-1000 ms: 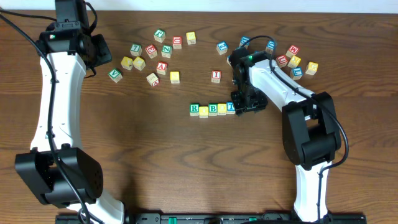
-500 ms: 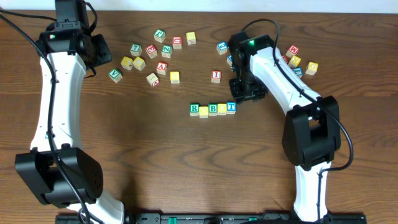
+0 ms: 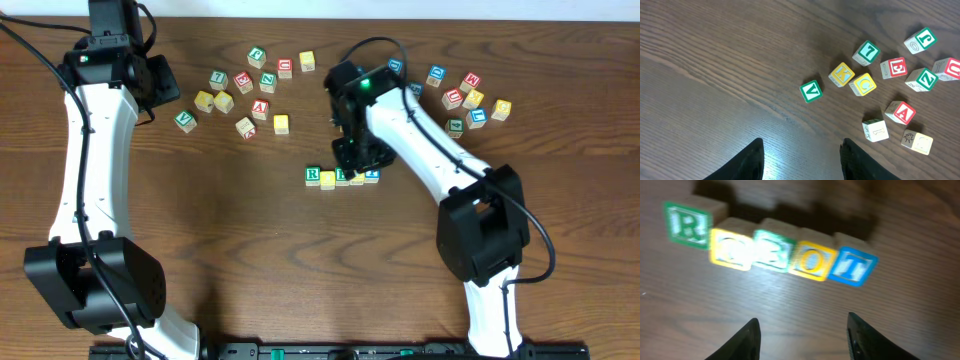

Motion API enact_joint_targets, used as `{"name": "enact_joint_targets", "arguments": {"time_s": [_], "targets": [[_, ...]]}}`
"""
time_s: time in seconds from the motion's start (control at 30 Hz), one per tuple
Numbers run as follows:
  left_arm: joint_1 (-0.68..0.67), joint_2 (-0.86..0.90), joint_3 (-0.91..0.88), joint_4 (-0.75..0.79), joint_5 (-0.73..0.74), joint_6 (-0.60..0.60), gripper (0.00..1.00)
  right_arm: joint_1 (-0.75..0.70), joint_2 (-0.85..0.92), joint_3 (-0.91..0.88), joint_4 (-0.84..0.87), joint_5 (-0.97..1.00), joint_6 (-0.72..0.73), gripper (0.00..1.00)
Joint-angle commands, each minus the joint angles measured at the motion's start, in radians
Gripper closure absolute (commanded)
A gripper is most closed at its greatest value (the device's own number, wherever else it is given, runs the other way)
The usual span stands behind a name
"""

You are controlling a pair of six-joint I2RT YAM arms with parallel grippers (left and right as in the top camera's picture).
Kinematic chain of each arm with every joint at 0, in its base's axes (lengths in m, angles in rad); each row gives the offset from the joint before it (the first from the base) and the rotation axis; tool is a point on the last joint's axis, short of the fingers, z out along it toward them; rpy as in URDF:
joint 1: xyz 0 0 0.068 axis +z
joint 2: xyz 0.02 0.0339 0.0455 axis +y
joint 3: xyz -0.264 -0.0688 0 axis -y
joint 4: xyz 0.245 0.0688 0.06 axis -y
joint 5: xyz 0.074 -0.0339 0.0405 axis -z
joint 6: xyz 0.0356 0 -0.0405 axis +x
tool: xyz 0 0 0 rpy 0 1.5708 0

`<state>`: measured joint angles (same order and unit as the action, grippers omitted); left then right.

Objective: Spell out ROBOT

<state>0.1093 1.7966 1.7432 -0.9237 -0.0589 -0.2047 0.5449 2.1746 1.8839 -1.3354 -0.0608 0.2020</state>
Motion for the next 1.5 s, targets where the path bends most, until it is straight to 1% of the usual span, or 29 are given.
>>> {"name": "enact_joint_targets", "arguments": {"time_s": [0.0, 0.23, 0.43, 0.57, 0.7, 0.73, 0.9, 1.23, 1.47], "targets": [[0.002, -0.012, -0.008, -0.003, -0.010, 0.017, 0.51, 0.037, -0.033, 0.013, 0.016, -0.026, 0.008, 0.48], [0.002, -0.012, -0.008, -0.003, -0.010, 0.017, 0.52, 0.070, -0.033, 0.010, 0.049, -0.037, 0.029, 0.48], [0.002, -0.012, -0.008, -0.003, -0.010, 0.017, 0.51, 0.089, -0.033, -0.013, 0.077, -0.056, 0.030, 0.50], [0.002, -0.012, -0.008, -0.003, -0.010, 0.017, 0.51, 0.101, -0.033, -0.029, 0.083, -0.059, 0.030, 0.61], [0.002, -0.012, -0.008, -0.003, -0.010, 0.017, 0.52, 0.115, -0.033, -0.033, 0.094, -0.059, 0.030, 0.75], [0.002, -0.012, -0.008, -0.003, -0.010, 0.017, 0.52, 0.121, -0.033, -0.033, 0.098, -0.059, 0.030, 0.82], [0.002, -0.012, -0.008, -0.003, -0.010, 0.017, 0.51, 0.143, -0.029, -0.033, 0.116, -0.058, 0.049, 0.93], [0.002, -0.012, -0.008, -0.003, -0.010, 0.017, 0.51, 0.165, -0.028, -0.080, 0.172, -0.058, 0.075, 0.99], [0.002, -0.012, -0.008, -0.003, -0.010, 0.017, 0.51, 0.162, -0.028, -0.169, 0.253, -0.050, 0.101, 0.99]]}}
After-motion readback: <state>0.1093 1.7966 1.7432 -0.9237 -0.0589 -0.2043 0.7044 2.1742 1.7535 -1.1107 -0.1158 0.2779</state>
